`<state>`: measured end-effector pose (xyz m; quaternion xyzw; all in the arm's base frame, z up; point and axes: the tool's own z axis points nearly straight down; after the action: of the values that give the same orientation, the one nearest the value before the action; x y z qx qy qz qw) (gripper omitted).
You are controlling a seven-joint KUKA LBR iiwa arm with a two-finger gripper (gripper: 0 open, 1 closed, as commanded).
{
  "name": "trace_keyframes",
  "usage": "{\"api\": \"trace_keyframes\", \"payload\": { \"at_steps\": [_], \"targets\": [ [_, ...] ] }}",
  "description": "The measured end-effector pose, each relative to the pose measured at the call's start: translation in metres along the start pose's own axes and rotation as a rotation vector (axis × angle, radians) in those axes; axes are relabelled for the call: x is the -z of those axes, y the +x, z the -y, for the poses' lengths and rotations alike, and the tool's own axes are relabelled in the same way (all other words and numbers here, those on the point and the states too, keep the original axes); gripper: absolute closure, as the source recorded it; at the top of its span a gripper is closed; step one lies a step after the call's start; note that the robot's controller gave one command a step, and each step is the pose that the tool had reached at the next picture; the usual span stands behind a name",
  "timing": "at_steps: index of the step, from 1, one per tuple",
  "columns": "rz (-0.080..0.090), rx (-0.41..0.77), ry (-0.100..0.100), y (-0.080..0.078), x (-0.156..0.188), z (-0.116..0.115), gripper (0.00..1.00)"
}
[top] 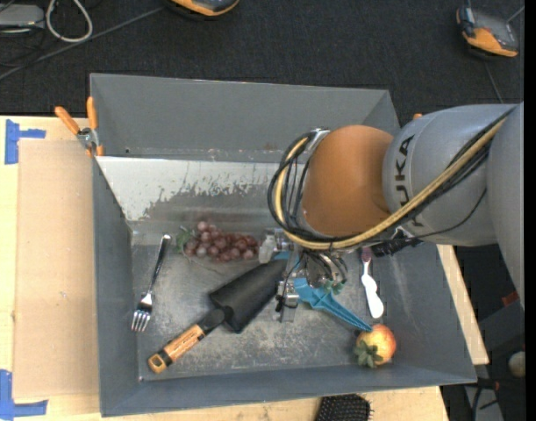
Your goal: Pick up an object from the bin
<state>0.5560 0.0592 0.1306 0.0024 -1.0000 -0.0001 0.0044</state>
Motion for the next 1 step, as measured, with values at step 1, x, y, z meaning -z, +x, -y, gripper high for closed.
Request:
{"api": "trace_keyframes", "payload": {
  "at_steps": [1],
  "targets": [
    [0.007, -0.002, 0.000, -0.0016, 0.0046, 0.0003, 0.00]
  ]
}}
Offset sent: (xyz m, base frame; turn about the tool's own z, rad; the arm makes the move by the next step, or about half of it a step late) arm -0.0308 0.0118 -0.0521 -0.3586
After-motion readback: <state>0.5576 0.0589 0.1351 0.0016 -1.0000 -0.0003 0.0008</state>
